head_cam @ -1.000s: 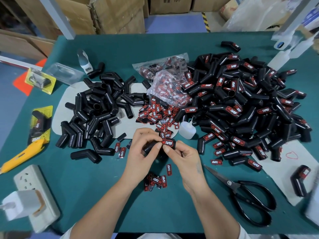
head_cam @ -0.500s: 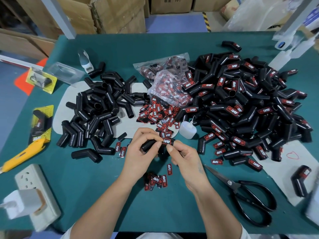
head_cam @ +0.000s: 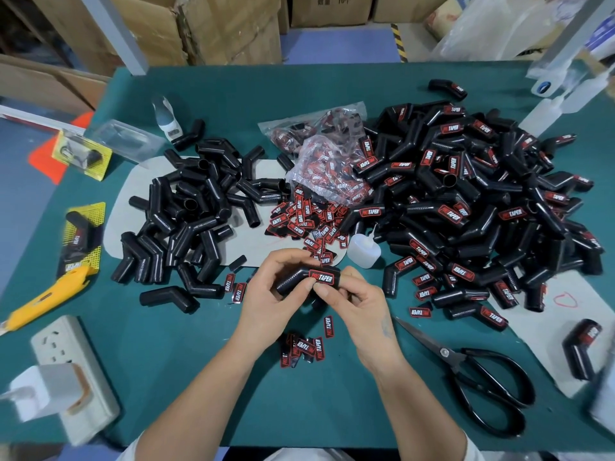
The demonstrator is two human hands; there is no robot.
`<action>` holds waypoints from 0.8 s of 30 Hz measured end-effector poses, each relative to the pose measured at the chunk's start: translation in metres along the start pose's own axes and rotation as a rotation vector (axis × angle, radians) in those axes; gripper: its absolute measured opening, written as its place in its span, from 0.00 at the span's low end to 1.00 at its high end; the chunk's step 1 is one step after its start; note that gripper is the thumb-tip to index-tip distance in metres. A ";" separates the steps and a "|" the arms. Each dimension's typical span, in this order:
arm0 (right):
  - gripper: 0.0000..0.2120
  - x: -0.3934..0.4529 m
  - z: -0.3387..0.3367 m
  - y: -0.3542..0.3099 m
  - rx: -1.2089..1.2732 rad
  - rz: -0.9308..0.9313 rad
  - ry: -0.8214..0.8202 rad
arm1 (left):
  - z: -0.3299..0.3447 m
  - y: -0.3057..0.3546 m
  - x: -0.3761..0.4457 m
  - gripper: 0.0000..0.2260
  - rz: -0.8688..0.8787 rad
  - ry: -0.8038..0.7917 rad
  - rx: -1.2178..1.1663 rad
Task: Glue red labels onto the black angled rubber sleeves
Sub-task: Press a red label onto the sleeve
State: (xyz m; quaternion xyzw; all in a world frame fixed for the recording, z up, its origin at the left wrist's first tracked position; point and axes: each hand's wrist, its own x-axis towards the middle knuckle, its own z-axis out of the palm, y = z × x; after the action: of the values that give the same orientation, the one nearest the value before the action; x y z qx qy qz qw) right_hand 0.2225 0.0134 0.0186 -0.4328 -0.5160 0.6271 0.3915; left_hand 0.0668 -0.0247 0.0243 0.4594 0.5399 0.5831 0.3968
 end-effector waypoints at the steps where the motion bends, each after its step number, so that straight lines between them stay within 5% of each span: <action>1: 0.10 0.000 0.001 0.001 0.002 -0.004 0.010 | 0.000 -0.001 0.000 0.13 0.004 0.006 0.000; 9: 0.10 -0.001 0.002 0.001 0.136 0.024 0.005 | 0.000 -0.006 -0.001 0.18 0.093 0.021 0.056; 24: 0.08 -0.003 0.000 -0.002 0.145 0.052 -0.035 | -0.001 -0.003 0.001 0.11 0.170 0.003 -0.001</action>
State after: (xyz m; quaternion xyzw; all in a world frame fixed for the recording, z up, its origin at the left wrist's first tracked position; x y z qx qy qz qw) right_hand 0.2231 0.0108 0.0210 -0.4056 -0.4645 0.6802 0.3964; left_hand 0.0655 -0.0239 0.0219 0.5025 0.4992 0.6157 0.3453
